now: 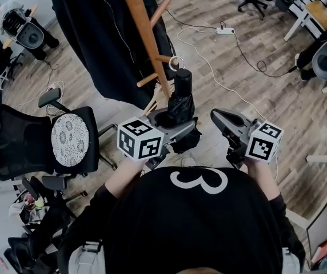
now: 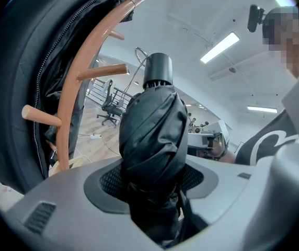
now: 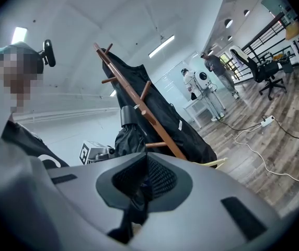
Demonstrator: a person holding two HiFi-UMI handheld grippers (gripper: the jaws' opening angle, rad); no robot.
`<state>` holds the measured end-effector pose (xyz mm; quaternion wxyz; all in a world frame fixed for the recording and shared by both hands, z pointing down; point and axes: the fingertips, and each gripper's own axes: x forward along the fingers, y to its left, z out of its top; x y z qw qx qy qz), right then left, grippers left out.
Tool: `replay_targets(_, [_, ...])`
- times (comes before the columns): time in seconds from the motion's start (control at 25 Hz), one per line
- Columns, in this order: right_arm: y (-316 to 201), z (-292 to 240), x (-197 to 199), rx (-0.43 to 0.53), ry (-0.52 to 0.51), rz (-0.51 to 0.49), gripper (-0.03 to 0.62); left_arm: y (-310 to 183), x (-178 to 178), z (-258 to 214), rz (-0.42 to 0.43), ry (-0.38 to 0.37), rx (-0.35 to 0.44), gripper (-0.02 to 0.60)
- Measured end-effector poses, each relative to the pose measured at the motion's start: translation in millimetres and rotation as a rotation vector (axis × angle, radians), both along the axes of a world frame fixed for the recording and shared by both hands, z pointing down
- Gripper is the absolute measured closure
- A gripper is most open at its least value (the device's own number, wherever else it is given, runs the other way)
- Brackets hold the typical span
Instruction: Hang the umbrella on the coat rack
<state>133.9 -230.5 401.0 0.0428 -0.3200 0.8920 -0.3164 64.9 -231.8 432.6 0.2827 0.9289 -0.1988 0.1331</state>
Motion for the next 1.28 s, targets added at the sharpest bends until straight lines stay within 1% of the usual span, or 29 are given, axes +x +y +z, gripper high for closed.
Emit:
replay_targets(0.24, [-11,8,8,-0.010,0.004,-0.013,0.567,-10,3,11,-0.025,-0.005,-0.016,0.318])
replay_targets(0.48, [-24,15,7,-0.020,-0.001,-0.035,0.568,-19,1,19,-0.047,-0.007,-0.022,0.318])
replay_targets(0.68, [-32,19,6,-0.028,-0.011,-0.040,0.568,-25,-4,26,-0.060,-0.032,-0.024,0.318])
replay_targets(1.28, [-42,30,4,-0.055,-0.006,-0.051,0.568,-43,-14,40,-0.116,-0.019,-0.053,0.318])
